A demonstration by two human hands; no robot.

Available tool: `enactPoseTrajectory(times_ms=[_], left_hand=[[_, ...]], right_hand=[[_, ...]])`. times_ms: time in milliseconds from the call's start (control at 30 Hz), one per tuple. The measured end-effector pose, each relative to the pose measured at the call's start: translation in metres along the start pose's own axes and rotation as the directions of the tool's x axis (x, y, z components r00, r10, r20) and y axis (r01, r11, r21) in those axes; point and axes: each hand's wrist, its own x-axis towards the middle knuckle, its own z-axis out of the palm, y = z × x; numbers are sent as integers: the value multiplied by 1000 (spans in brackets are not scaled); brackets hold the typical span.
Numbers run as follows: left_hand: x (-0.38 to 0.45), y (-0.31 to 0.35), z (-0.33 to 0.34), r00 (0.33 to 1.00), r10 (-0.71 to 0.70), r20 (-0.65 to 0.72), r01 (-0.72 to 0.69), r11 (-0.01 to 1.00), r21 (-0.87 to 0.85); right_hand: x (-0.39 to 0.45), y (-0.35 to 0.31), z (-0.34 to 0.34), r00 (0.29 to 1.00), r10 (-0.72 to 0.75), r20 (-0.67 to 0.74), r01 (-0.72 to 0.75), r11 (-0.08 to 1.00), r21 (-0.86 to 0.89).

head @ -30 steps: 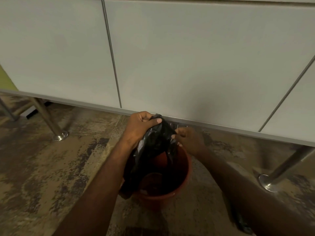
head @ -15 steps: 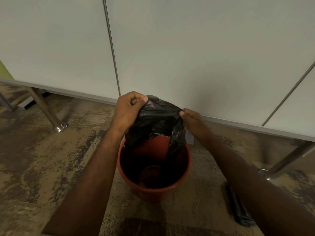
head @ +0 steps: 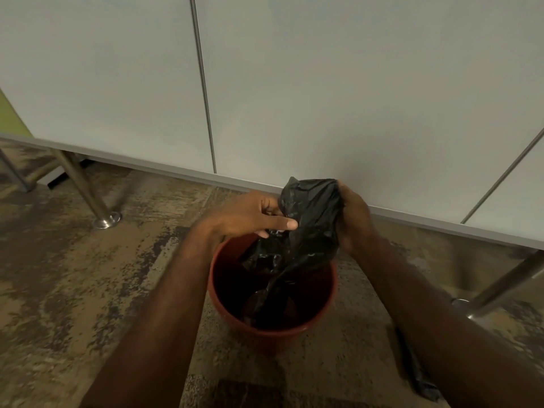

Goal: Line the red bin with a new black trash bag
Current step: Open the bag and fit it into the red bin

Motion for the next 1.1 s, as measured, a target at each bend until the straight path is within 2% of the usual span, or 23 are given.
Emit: enactPoseTrajectory(times_ms=[67, 133, 167, 200, 233, 300, 333, 400, 467, 500, 600, 733, 867, 967, 1033, 1100], left_hand=[[4, 3, 5, 999, 5, -51, -11, 994, -109], [7, 4, 6, 986, -17, -166, -19, 977, -212], [7, 4, 5, 972, -32, -235, -25, 972, -233], [8, 3, 5, 953, -36, -301, -42, 968, -248], [10, 3, 4, 931, -34, -364, -67, 963, -262], [13, 3, 5, 873, -43, -487, -117, 948, -295], [16, 3, 7, 845, -53, -532, -136, 941, -310], [21, 3, 12, 808, -67, -586, -156, 934, -323], [26, 2, 19, 808, -64, -585, -166, 929, -330], [29, 2, 22, 820, -67, -569, -169, 921, -352], [34, -1, 30, 816, -116, -566, -196, 866, -460], [42, -11, 35, 796, -206, -569, -177, 820, -544], [41, -30, 21, 781, -406, -475, -153, 612, -776], [31, -48, 2, 831, -492, -258, -103, 320, -942], [25, -59, -5, 836, -517, -183, -111, 168, -980], [24, -66, -9, 823, -544, -164, -134, 95, -986]], right_hand=[[-3, 1, 2, 999, -24, 23, 25, 998, -53], [-8, 0, 6, 983, -174, -60, 147, 938, -315], [-10, 1, 6, 940, -315, -132, 220, 853, -473], [-14, 2, 6, 862, -472, -184, 295, 763, -574], [-20, 2, 8, 787, -589, -183, 380, 697, -608], [-32, 0, 14, 684, -725, -79, 539, 576, -615], [-39, 0, 19, 684, -729, -9, 571, 543, -615], [-51, 2, 31, 778, -617, 117, 545, 570, -615], [-61, 10, 43, 897, -390, 208, 430, 665, -611], [-63, 17, 48, 933, -279, 228, 360, 727, -584], [-62, 36, 56, 976, -105, 190, 172, 906, -386], [-54, 49, 52, 989, -108, 99, 130, 959, -251], [-45, 53, 31, 997, -82, 5, 81, 971, -226], [-36, 56, 9, 998, 18, -56, -25, 992, -127], [-29, 58, -7, 989, 88, -116, -96, 993, -67], [-21, 58, -20, 974, 135, -183, -141, 990, -19]])
